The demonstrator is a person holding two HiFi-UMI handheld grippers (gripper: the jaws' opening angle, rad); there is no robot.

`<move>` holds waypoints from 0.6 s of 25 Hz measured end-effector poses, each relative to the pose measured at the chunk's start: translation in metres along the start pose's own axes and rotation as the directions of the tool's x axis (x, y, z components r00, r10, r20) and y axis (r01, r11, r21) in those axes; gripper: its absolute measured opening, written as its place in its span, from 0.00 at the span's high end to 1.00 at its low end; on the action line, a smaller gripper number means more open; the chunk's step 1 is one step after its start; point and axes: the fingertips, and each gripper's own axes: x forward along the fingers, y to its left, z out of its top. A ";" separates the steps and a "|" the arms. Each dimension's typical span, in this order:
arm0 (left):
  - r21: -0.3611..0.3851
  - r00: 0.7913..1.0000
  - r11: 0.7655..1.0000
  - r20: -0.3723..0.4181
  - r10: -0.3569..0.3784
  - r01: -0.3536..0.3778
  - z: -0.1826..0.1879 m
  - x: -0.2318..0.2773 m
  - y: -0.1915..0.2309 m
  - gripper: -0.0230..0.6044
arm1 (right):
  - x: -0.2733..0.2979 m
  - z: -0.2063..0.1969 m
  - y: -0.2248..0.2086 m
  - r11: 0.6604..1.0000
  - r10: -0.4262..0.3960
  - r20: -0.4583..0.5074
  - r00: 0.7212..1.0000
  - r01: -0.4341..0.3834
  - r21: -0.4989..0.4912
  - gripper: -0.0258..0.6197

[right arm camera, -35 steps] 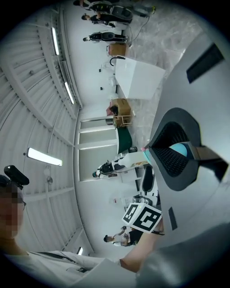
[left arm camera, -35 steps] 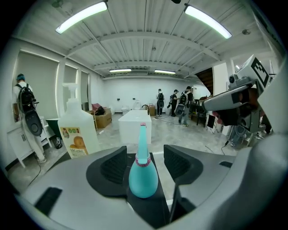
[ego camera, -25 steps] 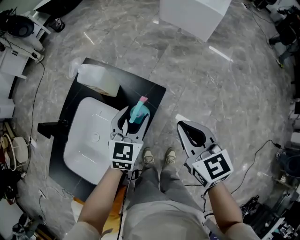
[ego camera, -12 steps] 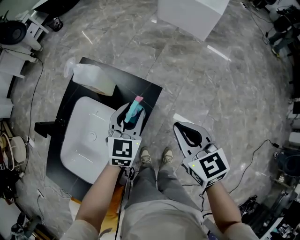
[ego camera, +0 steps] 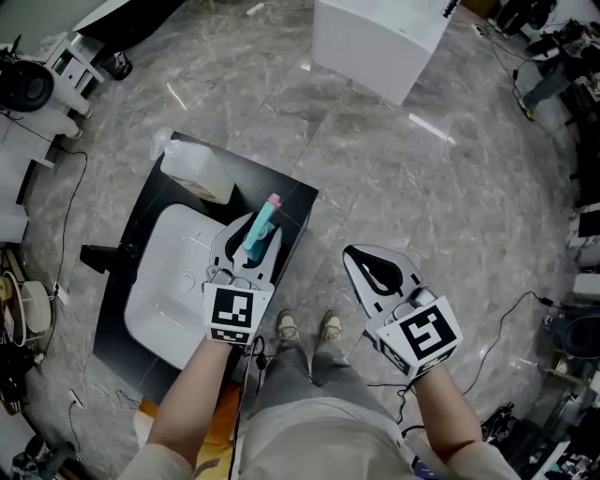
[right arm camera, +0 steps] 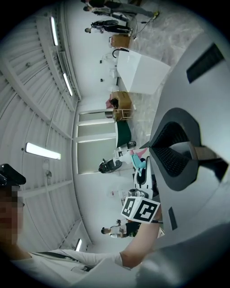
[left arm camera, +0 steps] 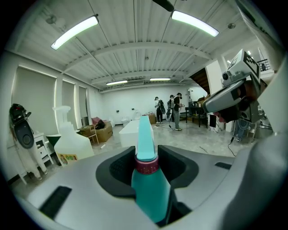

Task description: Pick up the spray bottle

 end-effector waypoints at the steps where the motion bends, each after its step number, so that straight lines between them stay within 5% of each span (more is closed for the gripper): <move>1: 0.006 1.000 1.000 0.008 0.001 -0.001 0.007 -0.003 0.001 0.69 | -0.004 0.008 0.002 1.000 0.005 0.013 1.000 -0.004 -0.009 0.92; 15: 0.048 0.988 0.998 0.150 0.043 -0.050 0.122 -0.067 0.019 0.70 | -0.065 0.103 0.026 0.996 0.020 0.177 0.984 -0.005 -0.084 0.92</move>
